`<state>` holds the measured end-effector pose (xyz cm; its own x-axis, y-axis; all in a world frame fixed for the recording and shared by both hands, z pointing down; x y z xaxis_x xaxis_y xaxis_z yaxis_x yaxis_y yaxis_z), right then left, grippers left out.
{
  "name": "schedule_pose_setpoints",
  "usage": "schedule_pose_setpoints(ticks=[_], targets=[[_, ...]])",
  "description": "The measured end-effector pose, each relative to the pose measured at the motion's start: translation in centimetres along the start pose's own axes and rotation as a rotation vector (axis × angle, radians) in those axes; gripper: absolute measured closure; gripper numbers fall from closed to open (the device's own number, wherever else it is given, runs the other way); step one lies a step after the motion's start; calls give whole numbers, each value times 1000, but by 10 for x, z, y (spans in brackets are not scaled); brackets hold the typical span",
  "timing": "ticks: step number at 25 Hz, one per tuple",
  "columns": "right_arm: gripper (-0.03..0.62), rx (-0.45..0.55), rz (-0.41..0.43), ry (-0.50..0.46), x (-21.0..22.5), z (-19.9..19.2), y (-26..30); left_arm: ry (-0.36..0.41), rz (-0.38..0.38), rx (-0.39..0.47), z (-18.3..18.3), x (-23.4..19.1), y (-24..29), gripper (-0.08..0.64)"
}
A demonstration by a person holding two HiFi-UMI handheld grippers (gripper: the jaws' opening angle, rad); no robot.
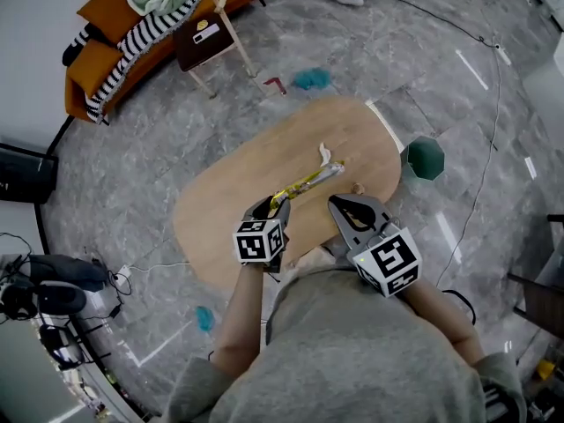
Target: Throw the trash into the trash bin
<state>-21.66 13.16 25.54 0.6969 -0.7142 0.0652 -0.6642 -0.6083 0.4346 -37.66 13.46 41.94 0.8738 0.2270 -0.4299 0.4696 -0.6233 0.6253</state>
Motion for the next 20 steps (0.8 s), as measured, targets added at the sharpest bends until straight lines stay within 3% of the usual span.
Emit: schedule_pose_setpoints(ticks=[8, 20], targets=[[584, 9, 0, 19, 53, -8, -36, 6, 12, 3, 11, 50, 31, 390], [584, 29, -68, 85, 137, -31, -88, 39, -6, -10, 15, 123, 79, 390]])
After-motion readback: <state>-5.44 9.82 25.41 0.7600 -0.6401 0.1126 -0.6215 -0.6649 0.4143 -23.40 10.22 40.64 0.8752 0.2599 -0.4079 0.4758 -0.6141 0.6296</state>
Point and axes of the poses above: the fingertips, and each gripper's own axes: y forward along the fingers, x to its right, z out of its top, the point moved 4 cm from there along -y, backward along the fingers, and after that the axes turned 9 degrees about -z, right-handed, at the moved point
